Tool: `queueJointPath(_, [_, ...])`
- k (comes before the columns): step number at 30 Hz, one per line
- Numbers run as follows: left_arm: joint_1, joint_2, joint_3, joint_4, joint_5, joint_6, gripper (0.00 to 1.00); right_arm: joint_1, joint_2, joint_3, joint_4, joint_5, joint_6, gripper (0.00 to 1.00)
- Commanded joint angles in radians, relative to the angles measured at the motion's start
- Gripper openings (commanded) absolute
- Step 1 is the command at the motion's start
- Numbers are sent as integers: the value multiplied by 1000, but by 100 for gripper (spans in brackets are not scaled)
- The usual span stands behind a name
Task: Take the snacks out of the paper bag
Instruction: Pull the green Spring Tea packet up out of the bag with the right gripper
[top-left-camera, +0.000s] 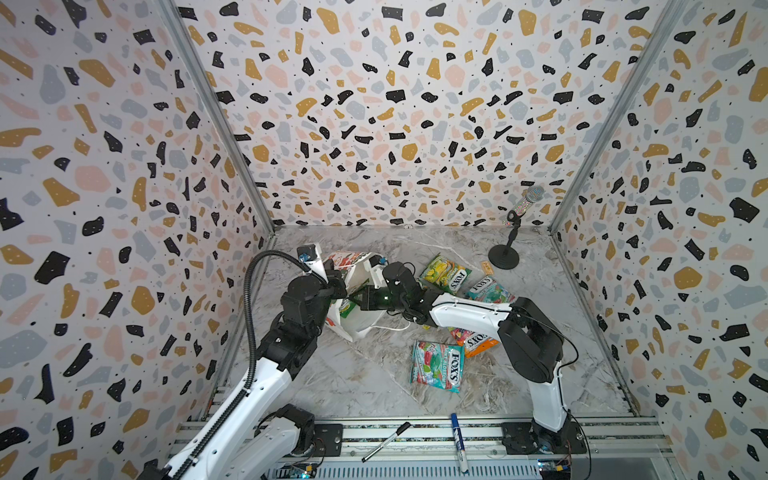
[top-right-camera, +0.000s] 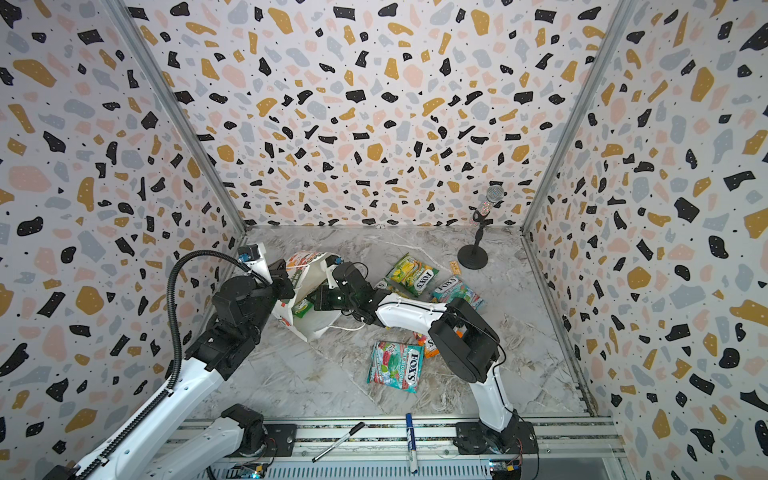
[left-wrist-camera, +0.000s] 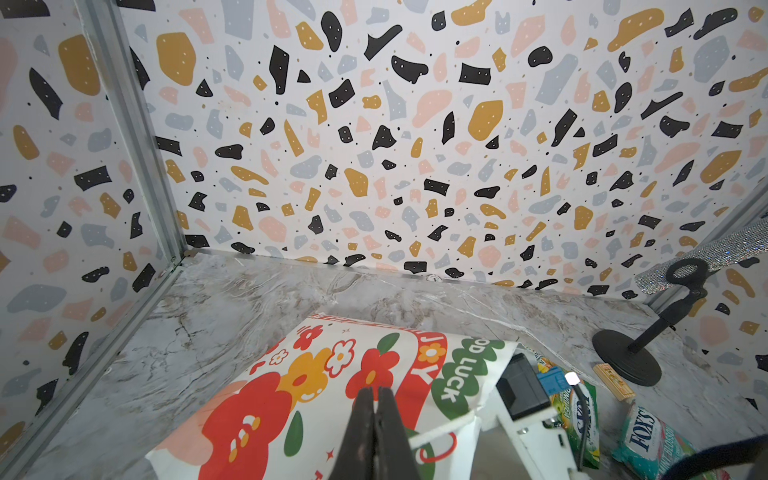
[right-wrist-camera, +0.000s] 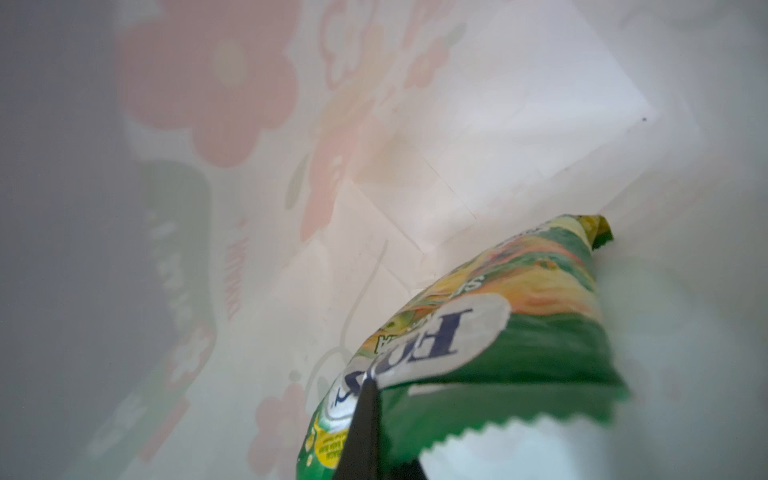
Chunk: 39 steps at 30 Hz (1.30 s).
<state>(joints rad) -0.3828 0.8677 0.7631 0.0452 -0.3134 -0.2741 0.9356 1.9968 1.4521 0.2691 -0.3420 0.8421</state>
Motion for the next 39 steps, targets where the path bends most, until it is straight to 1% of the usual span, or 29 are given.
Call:
queueJointPath(1, [6, -9, -1, 23, -35, -4, 0, 5, -100, 10, -17, -17, -64, 0])
queueJointPath(13, [9, -8, 4, 5, -86, -7, 0, 14, -267, 31, -120, -3, -184, 0])
queueJointPath(21, [12, -10, 8, -3, -93, 3, 0, 13, -373, 69, -170, 21, -273, 0])
queueJointPath(26, [14, -17, 7, -5, -105, 9, 0, 14, -429, 110, -233, 82, -326, 0])
queueJointPath(32, [14, -20, 7, -8, -115, 12, 0, 10, -487, 140, -291, 181, -391, 0])
queueJointPath(39, [14, -25, 9, -14, -126, 11, 0, -26, -563, 116, -360, 308, -418, 0])
